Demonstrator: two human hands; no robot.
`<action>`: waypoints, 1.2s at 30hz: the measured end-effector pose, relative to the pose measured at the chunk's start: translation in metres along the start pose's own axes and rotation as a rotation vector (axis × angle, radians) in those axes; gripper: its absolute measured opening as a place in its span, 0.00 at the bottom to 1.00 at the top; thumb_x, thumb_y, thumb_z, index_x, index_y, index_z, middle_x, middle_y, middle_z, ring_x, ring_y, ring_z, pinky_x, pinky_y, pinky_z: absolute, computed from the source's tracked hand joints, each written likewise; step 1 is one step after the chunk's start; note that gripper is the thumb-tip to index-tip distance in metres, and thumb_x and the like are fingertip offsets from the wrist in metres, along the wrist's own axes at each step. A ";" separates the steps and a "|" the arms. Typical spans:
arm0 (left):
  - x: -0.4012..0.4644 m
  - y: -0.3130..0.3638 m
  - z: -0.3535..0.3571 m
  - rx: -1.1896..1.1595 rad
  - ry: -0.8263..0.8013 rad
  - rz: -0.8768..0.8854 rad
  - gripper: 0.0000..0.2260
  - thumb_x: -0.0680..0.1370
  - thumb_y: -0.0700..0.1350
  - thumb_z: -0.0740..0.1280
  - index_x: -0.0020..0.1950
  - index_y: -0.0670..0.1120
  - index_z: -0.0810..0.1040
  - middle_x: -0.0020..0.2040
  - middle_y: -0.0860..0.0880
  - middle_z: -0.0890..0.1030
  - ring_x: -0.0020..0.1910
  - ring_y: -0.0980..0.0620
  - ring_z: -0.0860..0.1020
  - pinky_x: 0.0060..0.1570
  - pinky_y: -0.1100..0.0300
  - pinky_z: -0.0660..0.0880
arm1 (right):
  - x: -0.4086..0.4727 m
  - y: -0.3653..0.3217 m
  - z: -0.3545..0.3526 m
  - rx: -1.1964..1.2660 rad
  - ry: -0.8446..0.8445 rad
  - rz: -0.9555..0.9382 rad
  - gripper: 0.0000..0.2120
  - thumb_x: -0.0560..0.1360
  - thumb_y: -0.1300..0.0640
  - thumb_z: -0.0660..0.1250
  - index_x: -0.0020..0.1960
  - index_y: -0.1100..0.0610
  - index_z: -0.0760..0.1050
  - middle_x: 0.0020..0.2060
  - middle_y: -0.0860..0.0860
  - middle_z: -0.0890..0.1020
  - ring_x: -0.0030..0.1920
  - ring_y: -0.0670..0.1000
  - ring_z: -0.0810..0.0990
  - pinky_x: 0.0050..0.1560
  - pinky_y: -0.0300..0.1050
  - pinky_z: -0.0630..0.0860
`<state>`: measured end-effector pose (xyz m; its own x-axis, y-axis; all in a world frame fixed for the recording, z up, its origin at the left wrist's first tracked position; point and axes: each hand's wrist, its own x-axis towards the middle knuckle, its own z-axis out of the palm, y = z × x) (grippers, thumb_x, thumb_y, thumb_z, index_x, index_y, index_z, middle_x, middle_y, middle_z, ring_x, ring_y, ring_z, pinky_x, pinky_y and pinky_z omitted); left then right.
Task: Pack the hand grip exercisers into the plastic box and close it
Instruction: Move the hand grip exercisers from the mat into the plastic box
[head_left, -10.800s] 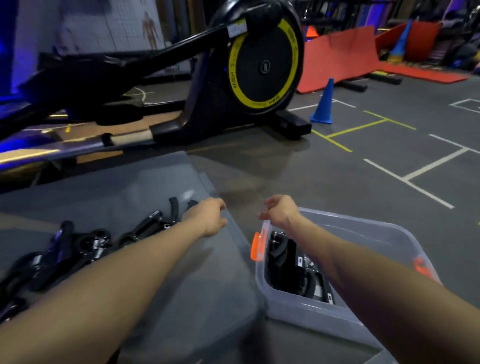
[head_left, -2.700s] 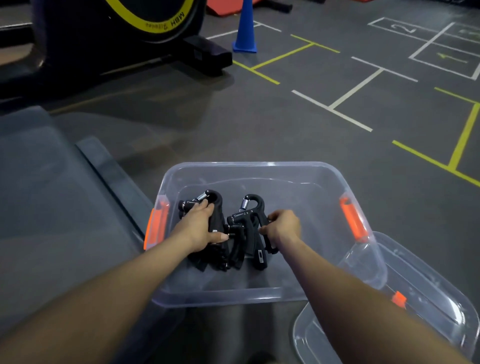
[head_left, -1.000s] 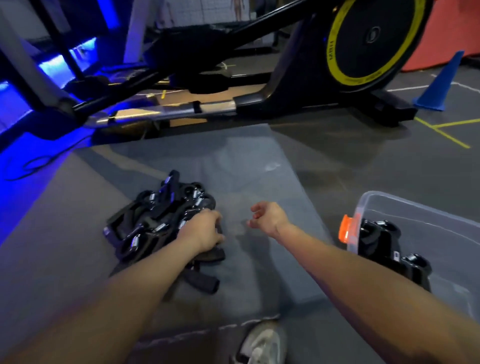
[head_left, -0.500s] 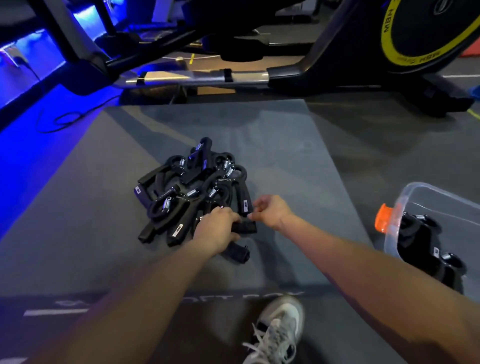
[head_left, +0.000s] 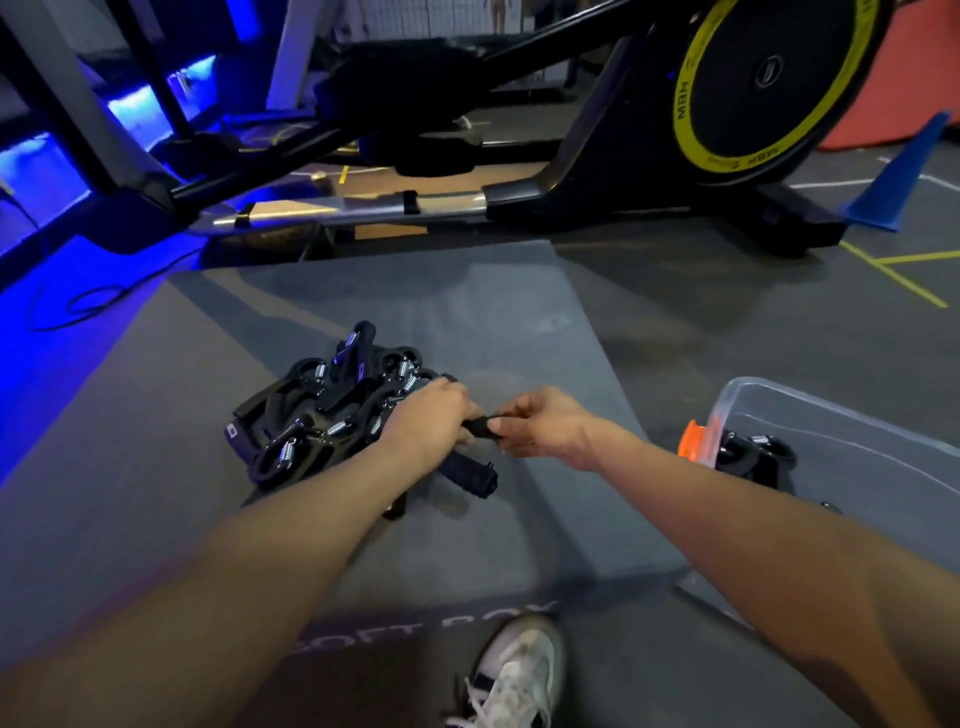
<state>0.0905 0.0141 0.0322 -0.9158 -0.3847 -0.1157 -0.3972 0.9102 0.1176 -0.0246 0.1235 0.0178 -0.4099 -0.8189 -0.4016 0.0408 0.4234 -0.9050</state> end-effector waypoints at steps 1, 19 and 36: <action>0.005 0.008 -0.007 0.017 0.010 0.023 0.10 0.73 0.47 0.67 0.54 0.47 0.79 0.53 0.45 0.75 0.59 0.46 0.71 0.58 0.51 0.71 | -0.005 -0.003 -0.008 0.030 0.020 -0.007 0.09 0.75 0.65 0.66 0.37 0.59 0.73 0.31 0.55 0.75 0.27 0.46 0.76 0.31 0.34 0.77; 0.111 0.226 -0.012 -1.057 0.030 -0.421 0.25 0.73 0.60 0.65 0.56 0.40 0.76 0.57 0.35 0.80 0.55 0.36 0.79 0.57 0.47 0.76 | -0.102 0.033 -0.183 0.054 0.725 -0.199 0.12 0.69 0.67 0.72 0.52 0.67 0.80 0.38 0.54 0.80 0.33 0.45 0.74 0.37 0.32 0.74; 0.150 0.299 0.015 -1.815 0.089 -0.444 0.03 0.77 0.41 0.65 0.46 0.42 0.74 0.35 0.47 0.79 0.33 0.54 0.79 0.37 0.60 0.79 | -0.146 0.086 -0.244 -0.046 0.736 -0.167 0.19 0.70 0.70 0.69 0.61 0.62 0.77 0.51 0.56 0.82 0.48 0.48 0.79 0.53 0.35 0.74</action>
<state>-0.1646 0.2310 0.0347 -0.7171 -0.5777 -0.3900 -0.0929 -0.4753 0.8749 -0.1832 0.3740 0.0333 -0.9107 -0.4104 -0.0476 -0.1068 0.3451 -0.9325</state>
